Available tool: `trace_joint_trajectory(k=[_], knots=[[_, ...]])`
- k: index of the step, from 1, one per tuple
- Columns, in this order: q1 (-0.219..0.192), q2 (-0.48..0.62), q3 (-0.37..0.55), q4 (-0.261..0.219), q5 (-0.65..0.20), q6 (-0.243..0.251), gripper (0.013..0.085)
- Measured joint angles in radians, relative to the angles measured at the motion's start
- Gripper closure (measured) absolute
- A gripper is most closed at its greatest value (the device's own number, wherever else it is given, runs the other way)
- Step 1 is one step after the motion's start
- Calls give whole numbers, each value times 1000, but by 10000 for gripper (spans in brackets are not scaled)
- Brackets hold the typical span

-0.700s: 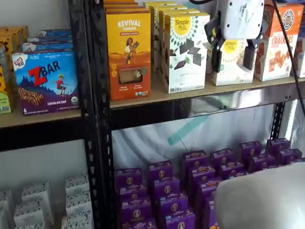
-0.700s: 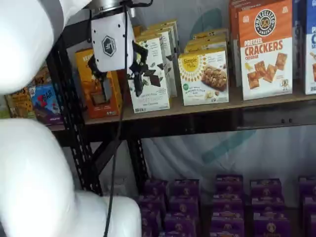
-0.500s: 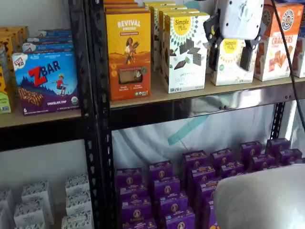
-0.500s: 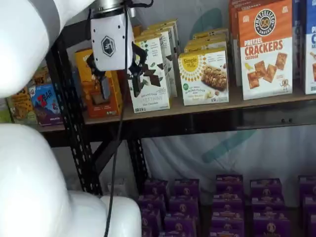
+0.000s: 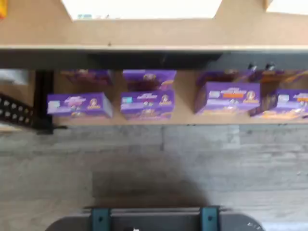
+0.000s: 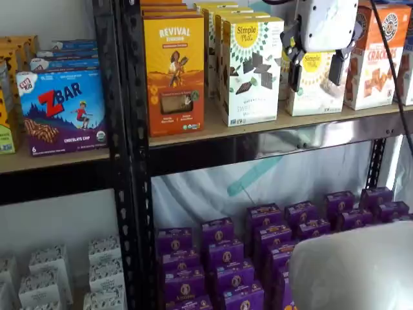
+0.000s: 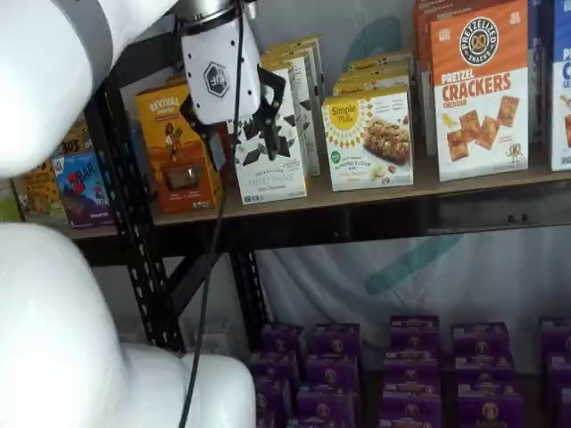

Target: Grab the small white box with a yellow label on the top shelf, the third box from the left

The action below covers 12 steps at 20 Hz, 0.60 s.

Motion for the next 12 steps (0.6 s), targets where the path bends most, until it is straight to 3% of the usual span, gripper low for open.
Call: trace_joint_trajectory(k=[3,12], knots=[[-45,24,10,-18,-76,-45,130],[-184,128,-14,-6,-234,-172,130]])
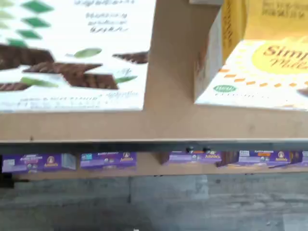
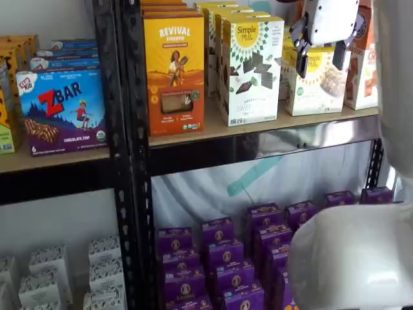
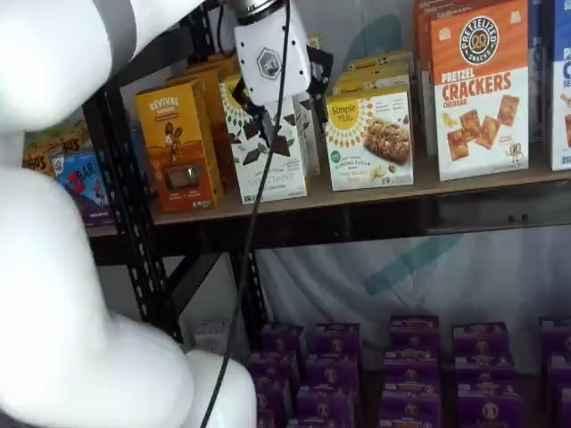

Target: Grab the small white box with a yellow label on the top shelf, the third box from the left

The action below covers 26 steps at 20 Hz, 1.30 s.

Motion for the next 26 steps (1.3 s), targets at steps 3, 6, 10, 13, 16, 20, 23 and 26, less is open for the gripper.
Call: trace_joint_trajectory(k=[3,6,10,13,16,20,23,26], knots=[[-24,28,-12,-1,-38,-21,130],[-47,62,-36,4,-51,-43,130],[-68,89,-58,12,-60,-64,130],[-82,107,-75,24,-56,-78,130],[-91,120,-88,27,-55,-87,130],[-103,137,-104,30,-60,-99,130],[-109,147,-116,32,-57,-105,130],[-114,152,-124,36,-53,-110,130]])
